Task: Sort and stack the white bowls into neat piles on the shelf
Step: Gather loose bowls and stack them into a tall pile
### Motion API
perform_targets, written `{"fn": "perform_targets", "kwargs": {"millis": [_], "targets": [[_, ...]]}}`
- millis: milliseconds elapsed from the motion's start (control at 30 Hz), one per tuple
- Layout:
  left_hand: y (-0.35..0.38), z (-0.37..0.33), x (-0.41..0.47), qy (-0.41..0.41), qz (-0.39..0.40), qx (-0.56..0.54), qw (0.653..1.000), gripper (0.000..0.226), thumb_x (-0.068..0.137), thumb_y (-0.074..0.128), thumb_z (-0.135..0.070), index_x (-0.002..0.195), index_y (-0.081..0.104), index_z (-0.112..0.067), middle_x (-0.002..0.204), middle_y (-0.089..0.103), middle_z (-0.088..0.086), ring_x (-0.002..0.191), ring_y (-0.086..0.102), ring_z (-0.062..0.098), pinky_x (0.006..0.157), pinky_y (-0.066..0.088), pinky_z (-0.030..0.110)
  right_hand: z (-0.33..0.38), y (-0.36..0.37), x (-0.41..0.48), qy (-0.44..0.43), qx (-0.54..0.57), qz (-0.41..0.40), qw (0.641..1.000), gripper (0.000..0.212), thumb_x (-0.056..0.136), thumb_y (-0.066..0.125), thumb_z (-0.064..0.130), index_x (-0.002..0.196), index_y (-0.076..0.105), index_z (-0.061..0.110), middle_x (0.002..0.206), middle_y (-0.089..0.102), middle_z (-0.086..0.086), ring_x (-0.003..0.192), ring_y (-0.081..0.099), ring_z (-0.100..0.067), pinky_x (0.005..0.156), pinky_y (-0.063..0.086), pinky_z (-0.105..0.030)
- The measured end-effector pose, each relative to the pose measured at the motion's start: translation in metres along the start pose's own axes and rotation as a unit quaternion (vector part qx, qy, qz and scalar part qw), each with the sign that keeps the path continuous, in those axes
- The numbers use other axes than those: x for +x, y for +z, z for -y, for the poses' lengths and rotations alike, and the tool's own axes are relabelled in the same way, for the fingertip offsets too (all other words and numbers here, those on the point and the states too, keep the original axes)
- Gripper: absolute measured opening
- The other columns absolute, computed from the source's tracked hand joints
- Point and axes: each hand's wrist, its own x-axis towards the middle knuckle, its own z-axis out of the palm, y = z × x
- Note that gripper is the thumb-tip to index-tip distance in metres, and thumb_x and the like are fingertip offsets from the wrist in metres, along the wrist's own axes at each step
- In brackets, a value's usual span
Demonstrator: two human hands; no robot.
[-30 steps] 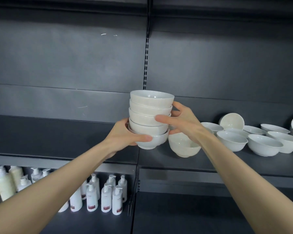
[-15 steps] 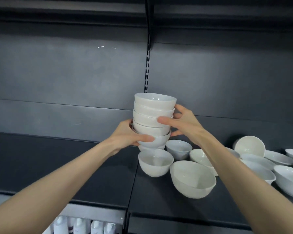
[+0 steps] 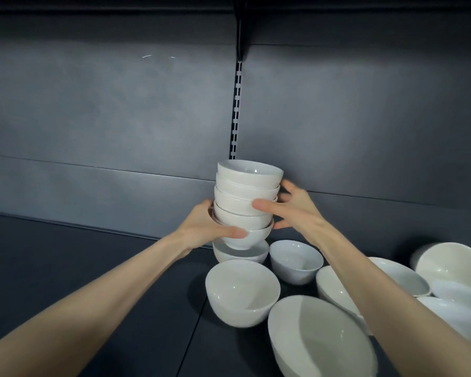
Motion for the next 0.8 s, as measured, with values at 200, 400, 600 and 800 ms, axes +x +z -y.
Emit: {"fn": "perform_targets", "kwargs": {"millis": [200, 400, 600, 800], "targets": [[0.002, 0.014, 0.008, -0.010, 0.006, 0.018, 1.000, 0.070, 0.058, 0.091, -0.016, 0.115, 0.051, -0.024, 0.108, 0.065, -0.012, 0.099, 0.062, 0.003, 0.077, 0.053, 0.021, -0.015, 0.001, 0.009, 0.005, 0.001, 0.003, 1.000, 0.079, 0.068, 0.085, 0.017, 0.137, 0.048, 0.025, 0.112, 0.070, 0.000, 0.100, 0.068, -0.019, 0.071, 0.060, -0.047], [0.006, 0.030, 0.011, -0.016, 0.016, 0.010, 1.000, 0.075, 0.058, 0.091, -0.016, 0.119, 0.049, -0.024, 0.111, 0.064, -0.013, 0.101, 0.061, 0.000, 0.077, 0.050, 0.016, -0.029, 0.003, 0.007, 0.012, -0.012, -0.003, 1.000, 0.081, 0.065, 0.087, 0.021, 0.136, 0.048, 0.029, 0.112, 0.070, 0.003, 0.100, 0.068, -0.018, 0.076, 0.060, -0.048], [0.011, 0.042, 0.012, -0.026, 0.024, 0.006, 0.999, 0.075, 0.059, 0.090, -0.014, 0.122, 0.050, -0.021, 0.110, 0.064, -0.013, 0.099, 0.061, -0.002, 0.070, 0.051, 0.011, -0.040, 0.004, 0.007, 0.021, -0.024, -0.001, 1.000, 0.077, 0.066, 0.087, 0.021, 0.133, 0.050, 0.028, 0.110, 0.071, 0.001, 0.102, 0.068, -0.019, 0.078, 0.059, -0.050], [0.010, 0.051, 0.015, -0.032, 0.026, 0.001, 0.999, 0.076, 0.059, 0.089, -0.013, 0.123, 0.049, -0.020, 0.109, 0.064, -0.014, 0.098, 0.060, -0.004, 0.067, 0.050, 0.008, -0.045, 0.007, 0.008, 0.026, -0.034, 0.003, 0.999, 0.075, 0.067, 0.086, 0.022, 0.132, 0.050, 0.031, 0.111, 0.071, 0.003, 0.103, 0.067, -0.019, 0.082, 0.057, -0.051]]}}
